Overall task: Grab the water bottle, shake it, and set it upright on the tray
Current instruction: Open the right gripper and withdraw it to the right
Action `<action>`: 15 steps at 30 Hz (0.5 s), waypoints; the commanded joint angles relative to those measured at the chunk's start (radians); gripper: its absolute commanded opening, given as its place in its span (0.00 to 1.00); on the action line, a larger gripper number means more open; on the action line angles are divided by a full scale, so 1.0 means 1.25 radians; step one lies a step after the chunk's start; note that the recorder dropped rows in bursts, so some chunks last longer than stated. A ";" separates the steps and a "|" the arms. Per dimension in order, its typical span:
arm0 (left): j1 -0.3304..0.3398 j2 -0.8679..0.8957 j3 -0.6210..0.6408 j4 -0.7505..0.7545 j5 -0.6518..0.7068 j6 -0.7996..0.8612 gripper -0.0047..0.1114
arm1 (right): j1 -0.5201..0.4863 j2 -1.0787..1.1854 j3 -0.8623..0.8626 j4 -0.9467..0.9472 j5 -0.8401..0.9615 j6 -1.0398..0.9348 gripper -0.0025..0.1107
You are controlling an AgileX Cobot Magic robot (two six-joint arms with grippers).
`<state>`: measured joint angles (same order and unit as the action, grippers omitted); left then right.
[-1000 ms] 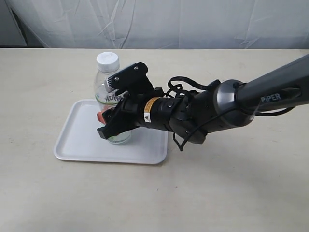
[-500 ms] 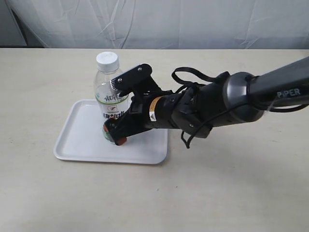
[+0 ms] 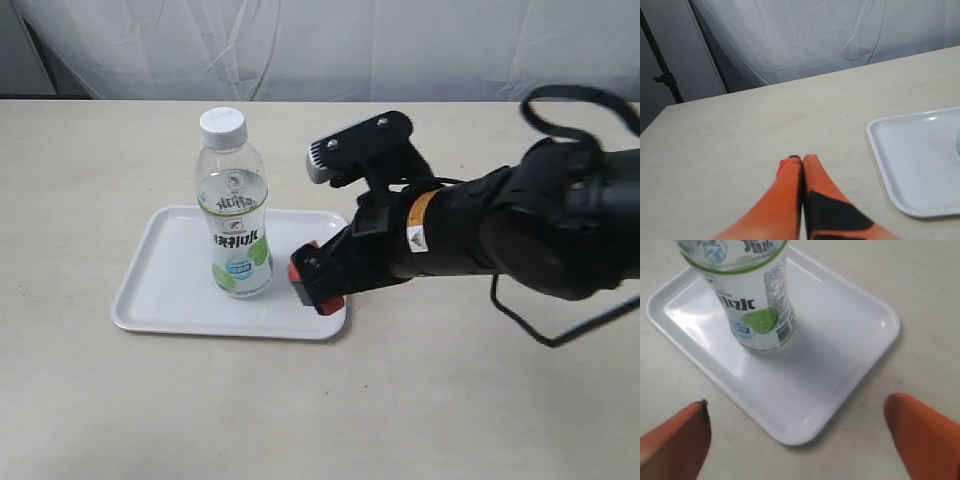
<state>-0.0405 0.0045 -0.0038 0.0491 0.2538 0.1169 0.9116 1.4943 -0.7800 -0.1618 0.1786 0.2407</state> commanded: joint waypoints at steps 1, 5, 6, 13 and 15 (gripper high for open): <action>0.000 -0.004 0.003 -0.002 -0.007 -0.002 0.04 | -0.001 -0.117 0.015 0.038 0.156 -0.002 0.52; 0.000 -0.004 0.003 -0.002 -0.007 -0.002 0.04 | -0.001 -0.190 0.015 0.135 0.271 -0.002 0.10; 0.000 -0.004 0.003 -0.002 -0.007 -0.002 0.04 | -0.001 -0.200 0.015 0.159 0.285 -0.002 0.01; 0.000 -0.004 0.003 -0.002 -0.007 -0.002 0.04 | -0.001 -0.262 0.015 0.206 0.389 0.008 0.01; 0.000 -0.004 0.003 -0.002 -0.007 -0.002 0.04 | -0.001 -0.297 0.015 0.154 0.408 0.084 0.01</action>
<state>-0.0405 0.0045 -0.0038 0.0491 0.2538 0.1169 0.9116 1.1777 -0.7664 0.0943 0.6536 0.2620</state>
